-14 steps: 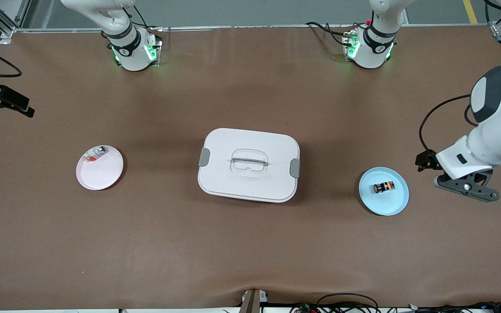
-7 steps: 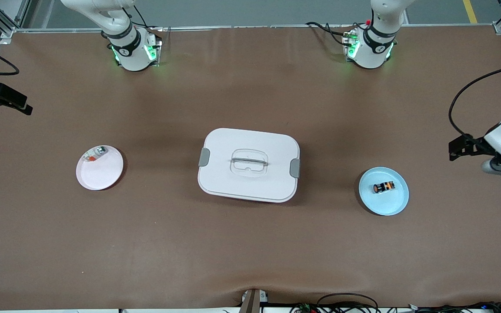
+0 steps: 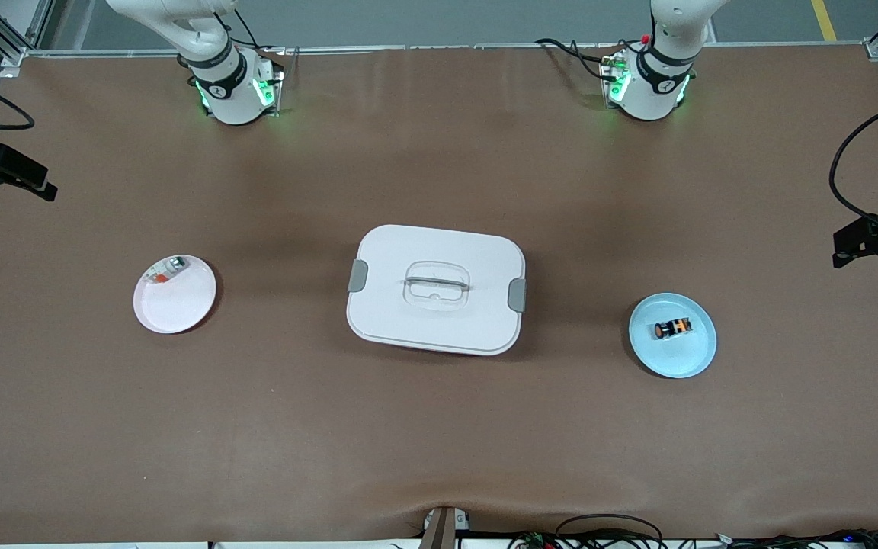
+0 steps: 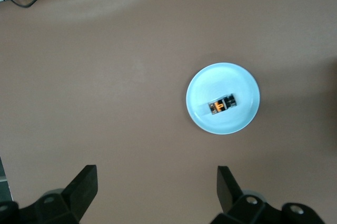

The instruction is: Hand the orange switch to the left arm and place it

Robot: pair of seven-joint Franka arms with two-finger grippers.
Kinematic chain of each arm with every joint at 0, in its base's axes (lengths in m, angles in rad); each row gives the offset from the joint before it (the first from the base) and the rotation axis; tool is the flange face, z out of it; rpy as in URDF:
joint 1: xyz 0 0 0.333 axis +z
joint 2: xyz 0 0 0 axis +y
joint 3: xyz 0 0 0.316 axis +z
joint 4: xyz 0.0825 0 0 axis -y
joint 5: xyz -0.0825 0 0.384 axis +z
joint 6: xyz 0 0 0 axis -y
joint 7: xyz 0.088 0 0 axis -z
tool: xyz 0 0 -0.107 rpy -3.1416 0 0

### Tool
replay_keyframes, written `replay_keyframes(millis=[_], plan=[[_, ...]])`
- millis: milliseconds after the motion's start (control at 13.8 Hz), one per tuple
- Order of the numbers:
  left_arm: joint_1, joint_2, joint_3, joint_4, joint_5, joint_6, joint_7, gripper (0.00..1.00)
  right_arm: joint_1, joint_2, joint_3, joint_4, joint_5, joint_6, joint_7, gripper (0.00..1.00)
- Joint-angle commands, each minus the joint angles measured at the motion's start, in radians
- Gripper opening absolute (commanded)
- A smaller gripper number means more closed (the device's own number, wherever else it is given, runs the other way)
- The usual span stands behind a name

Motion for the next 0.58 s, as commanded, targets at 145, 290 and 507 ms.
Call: replay_keyframes(millis=[145,290,507], plan=[[-0.319,-0.111,0.323,-0.001,-0.151,-0.126,-0.125,1.0,-0.013,-0.036,0.013,-0.033,-0.008,-0.001,0.002,1.0],[-0.422,-0.137,0.404,-0.001,-0.175,-0.186,-0.22,1.0,-0.013,-0.035,0.014,-0.032,-0.01,-0.008,0.002,1.0],[-0.468,-0.159,0.411,-0.007,-0.175,-0.214,-0.24,1.0,-0.011,-0.035,0.014,-0.027,-0.011,-0.008,0.0,1.0]])
